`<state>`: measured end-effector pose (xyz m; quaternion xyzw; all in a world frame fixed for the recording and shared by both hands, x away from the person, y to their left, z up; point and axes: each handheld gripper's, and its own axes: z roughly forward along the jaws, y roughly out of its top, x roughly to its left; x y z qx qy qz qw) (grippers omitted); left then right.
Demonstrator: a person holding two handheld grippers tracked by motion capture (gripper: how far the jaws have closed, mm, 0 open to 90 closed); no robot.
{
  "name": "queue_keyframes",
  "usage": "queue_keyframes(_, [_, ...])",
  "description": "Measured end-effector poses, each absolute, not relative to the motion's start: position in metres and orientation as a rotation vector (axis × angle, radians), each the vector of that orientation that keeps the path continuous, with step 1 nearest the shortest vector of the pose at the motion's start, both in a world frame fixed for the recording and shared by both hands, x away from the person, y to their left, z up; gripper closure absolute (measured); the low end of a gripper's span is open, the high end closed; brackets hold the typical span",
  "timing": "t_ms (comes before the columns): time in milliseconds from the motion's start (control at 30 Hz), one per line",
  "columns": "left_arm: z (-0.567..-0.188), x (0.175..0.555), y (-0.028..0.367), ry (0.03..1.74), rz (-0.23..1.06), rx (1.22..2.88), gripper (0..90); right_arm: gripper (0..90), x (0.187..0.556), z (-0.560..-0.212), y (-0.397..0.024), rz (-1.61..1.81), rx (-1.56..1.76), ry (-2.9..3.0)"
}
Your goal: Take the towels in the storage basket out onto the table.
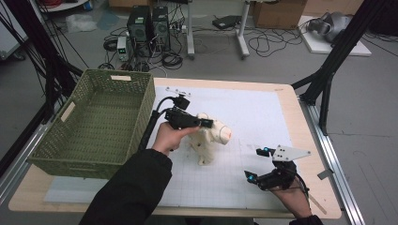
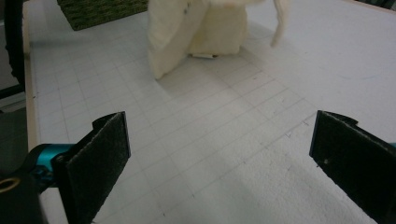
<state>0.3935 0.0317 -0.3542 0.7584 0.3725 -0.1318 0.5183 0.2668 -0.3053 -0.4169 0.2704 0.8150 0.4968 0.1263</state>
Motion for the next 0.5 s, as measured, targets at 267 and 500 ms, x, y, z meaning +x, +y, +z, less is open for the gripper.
queue_keyframes(267, [-0.385,0.399,0.006,0.919,-0.273,1.896,79.1,4.2,0.267,-0.417,-0.305,1.452,0.784,2.375])
queue_keyframes(500, [-0.4,0.403,-0.004,0.939,-0.233,1.937,75.2,5.0,0.267,-0.418,-0.305,1.447,0.79,2.381])
